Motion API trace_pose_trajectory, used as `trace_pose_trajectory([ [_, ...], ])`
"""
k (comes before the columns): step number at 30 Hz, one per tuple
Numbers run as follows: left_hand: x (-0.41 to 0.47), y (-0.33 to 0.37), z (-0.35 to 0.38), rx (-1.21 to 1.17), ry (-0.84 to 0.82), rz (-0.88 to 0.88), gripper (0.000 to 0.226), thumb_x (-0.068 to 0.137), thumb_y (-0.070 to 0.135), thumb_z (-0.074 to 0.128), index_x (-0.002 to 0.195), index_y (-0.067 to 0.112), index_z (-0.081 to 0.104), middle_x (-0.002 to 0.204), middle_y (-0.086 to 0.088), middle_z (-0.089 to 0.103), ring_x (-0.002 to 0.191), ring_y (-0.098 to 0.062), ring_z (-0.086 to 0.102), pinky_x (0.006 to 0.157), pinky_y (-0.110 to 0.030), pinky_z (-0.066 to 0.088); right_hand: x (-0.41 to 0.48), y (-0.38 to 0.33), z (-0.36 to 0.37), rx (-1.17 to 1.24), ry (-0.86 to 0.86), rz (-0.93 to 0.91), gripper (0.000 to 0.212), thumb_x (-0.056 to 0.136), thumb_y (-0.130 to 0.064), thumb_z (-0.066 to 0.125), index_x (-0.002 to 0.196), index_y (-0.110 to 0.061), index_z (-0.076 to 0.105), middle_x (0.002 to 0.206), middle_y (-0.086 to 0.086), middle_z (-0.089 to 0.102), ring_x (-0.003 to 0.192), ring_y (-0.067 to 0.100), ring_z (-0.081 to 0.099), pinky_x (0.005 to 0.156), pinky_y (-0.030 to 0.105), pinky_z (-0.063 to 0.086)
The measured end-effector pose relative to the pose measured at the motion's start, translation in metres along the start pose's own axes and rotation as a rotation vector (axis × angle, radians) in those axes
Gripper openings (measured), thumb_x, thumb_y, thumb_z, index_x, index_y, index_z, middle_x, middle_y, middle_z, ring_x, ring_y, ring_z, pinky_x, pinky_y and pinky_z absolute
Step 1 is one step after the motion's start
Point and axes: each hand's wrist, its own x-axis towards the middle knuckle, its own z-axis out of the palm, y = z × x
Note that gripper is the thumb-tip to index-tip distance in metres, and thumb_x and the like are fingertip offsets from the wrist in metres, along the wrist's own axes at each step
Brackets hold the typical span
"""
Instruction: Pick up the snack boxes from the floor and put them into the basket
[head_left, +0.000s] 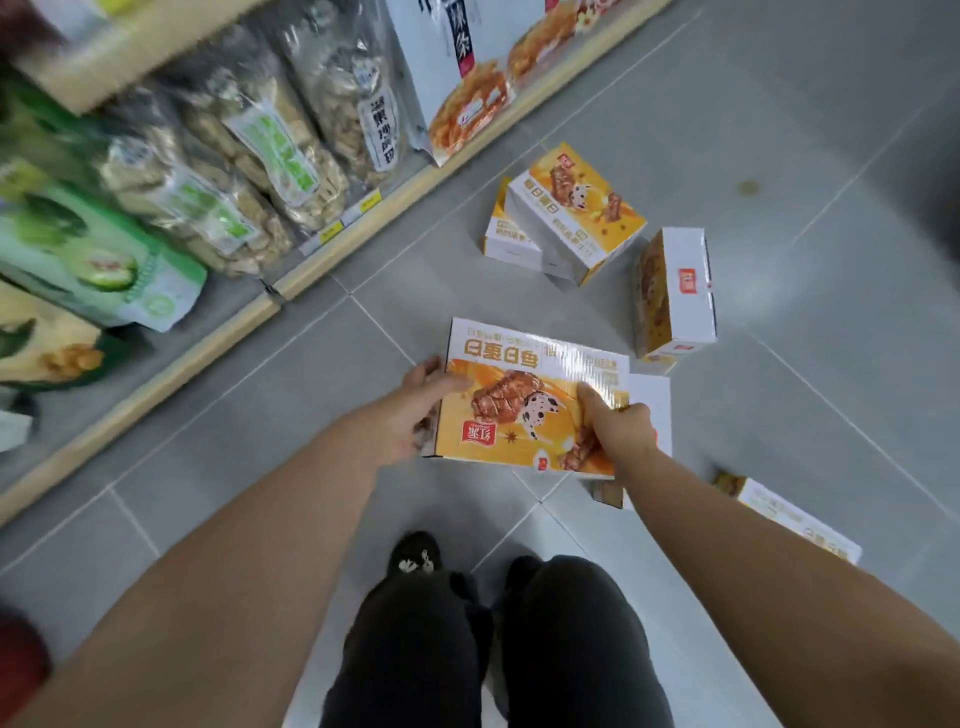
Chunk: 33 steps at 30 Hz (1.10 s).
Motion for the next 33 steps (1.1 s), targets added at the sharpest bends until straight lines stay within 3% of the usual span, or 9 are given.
trace_pose_trajectory([
  [3,-0.101,0.028,-0.019,0.112,-0.096,-0.028,0.104,0.073,0.031,0.078,0.148,0.048,0.007,0.127,0.003,0.060,0.106,-0.019,0.055,0.080,-0.034,0.050,-0.073,-0.036,-0.033,0.017,-0.085,0.003,0.076,0.080,-0.063,0.061,0.130,-0.008,0.043,0.114,0.006,0.058,0.102,0.028,0.057,0.096,0.044,0.048],
  [6,-0.203,0.046,-0.036,0.059,-0.037,0.023,0.098,0.085,0.020,0.069,0.149,0.047,0.001,0.100,0.014,0.058,0.086,-0.011,0.056,0.061,-0.030,0.054,-0.156,-0.070,-0.063,-0.013,-0.171,-0.023,0.068,0.079,-0.063,0.062,0.119,-0.009,0.047,0.106,0.007,0.058,0.099,0.028,0.060,0.097,0.040,0.048],
  [10,-0.310,0.048,-0.054,0.013,0.120,0.111,0.090,0.079,0.024,0.072,0.147,0.048,0.018,0.108,0.000,0.063,0.102,-0.012,0.059,0.056,-0.021,0.049,-0.190,-0.071,-0.078,-0.092,-0.334,-0.090,0.114,0.029,-0.089,0.069,0.116,-0.016,0.060,0.100,0.007,0.072,0.089,0.031,0.071,0.088,0.048,0.055],
  [13,-0.378,0.036,-0.070,-0.047,0.282,0.233,0.108,0.054,0.029,0.084,0.144,0.044,0.026,0.132,-0.009,0.053,0.115,-0.027,0.058,0.081,-0.032,0.048,-0.286,-0.099,-0.094,-0.199,-0.456,-0.243,0.081,0.062,-0.069,0.074,0.117,-0.011,0.058,0.101,0.006,0.070,0.088,0.025,0.069,0.087,0.045,0.055],
  [15,-0.419,0.025,-0.081,-0.049,0.391,0.309,0.110,0.052,0.022,0.087,0.144,0.037,0.029,0.129,-0.005,0.050,0.105,-0.024,0.058,0.085,-0.036,0.051,-0.347,-0.119,-0.096,-0.317,-0.442,-0.481,0.067,0.080,-0.042,0.074,0.131,-0.009,0.046,0.126,0.009,0.059,0.109,0.028,0.060,0.098,0.040,0.046],
  [17,-0.466,-0.003,-0.101,-0.048,0.517,0.341,0.106,0.044,0.024,0.086,0.136,0.039,0.035,0.123,-0.006,0.057,0.098,-0.023,0.063,0.081,-0.037,0.057,-0.409,-0.128,-0.084,-0.486,-0.466,-0.803,0.085,0.079,-0.032,0.077,0.146,-0.008,0.030,0.150,0.011,0.036,0.137,0.028,0.037,0.110,0.037,0.031],
  [24,-0.560,-0.098,-0.145,0.419,0.667,0.347,0.073,0.062,0.028,0.083,0.119,0.024,0.037,0.081,0.004,0.058,0.068,-0.015,0.058,0.056,-0.029,0.047,-0.562,-0.113,0.005,-1.299,-0.693,-1.733,0.114,0.067,-0.044,0.083,0.153,-0.019,0.013,0.161,0.005,0.013,0.148,0.025,0.011,0.117,0.039,0.016],
  [29,-0.610,-0.208,-0.190,0.570,0.731,0.310,0.081,0.050,0.036,0.088,0.112,0.027,0.036,0.110,0.003,0.045,0.086,-0.018,0.051,0.064,-0.027,0.039,-0.646,-0.037,0.094,-1.649,-0.784,-1.804,0.110,0.035,-0.061,0.080,0.133,-0.028,0.043,0.122,0.000,0.057,0.110,0.020,0.057,0.091,0.036,0.052],
  [33,-0.642,-0.280,-0.233,0.609,0.769,0.259,0.097,0.050,0.042,0.088,0.127,0.030,0.031,0.127,-0.001,0.049,0.107,-0.022,0.053,0.082,-0.036,0.051,-0.709,0.020,0.141,-1.676,-0.872,-1.832,0.095,0.037,-0.053,0.084,0.122,-0.025,0.051,0.113,-0.001,0.062,0.101,0.021,0.060,0.083,0.033,0.053],
])
